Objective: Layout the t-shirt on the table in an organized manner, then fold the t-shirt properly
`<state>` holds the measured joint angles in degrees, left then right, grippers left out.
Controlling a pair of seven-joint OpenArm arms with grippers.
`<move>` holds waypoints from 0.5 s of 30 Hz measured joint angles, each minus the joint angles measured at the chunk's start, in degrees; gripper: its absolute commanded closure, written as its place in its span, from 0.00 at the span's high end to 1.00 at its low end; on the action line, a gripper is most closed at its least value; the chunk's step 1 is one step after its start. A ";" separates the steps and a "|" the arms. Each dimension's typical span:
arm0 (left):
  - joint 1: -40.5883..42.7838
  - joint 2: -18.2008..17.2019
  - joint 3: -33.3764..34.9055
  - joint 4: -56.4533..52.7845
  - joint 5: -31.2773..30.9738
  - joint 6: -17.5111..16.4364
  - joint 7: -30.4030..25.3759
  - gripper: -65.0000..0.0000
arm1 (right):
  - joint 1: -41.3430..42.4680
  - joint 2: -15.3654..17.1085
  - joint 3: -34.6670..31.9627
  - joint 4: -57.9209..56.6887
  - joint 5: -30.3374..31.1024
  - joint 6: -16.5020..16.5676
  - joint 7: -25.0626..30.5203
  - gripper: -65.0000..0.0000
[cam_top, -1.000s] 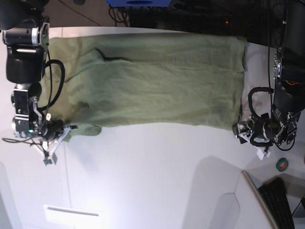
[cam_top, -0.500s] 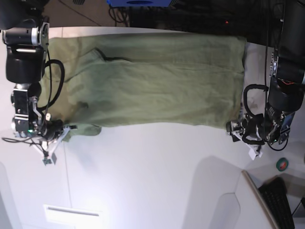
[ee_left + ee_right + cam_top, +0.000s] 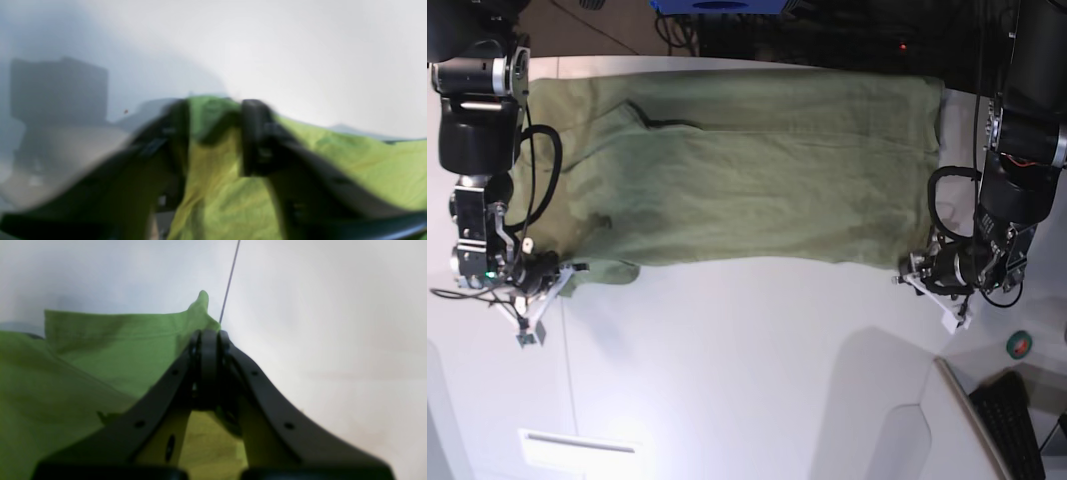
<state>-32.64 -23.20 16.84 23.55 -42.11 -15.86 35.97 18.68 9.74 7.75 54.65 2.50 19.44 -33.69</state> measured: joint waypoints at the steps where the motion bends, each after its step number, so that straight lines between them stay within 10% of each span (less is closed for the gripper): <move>1: 0.28 0.00 0.02 -0.04 0.09 0.00 -0.94 0.00 | 0.00 -0.02 0.00 -0.02 0.00 0.00 0.04 0.00; 15: 1.68 -0.81 -0.26 12.02 0.63 0.24 4.87 0.00 | 0.02 0.04 0.00 -0.39 0.00 0.00 9.94 0.00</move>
<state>-30.96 -24.01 16.58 35.57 -41.47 -15.62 40.84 18.70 9.78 7.75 54.26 2.50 19.44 -23.75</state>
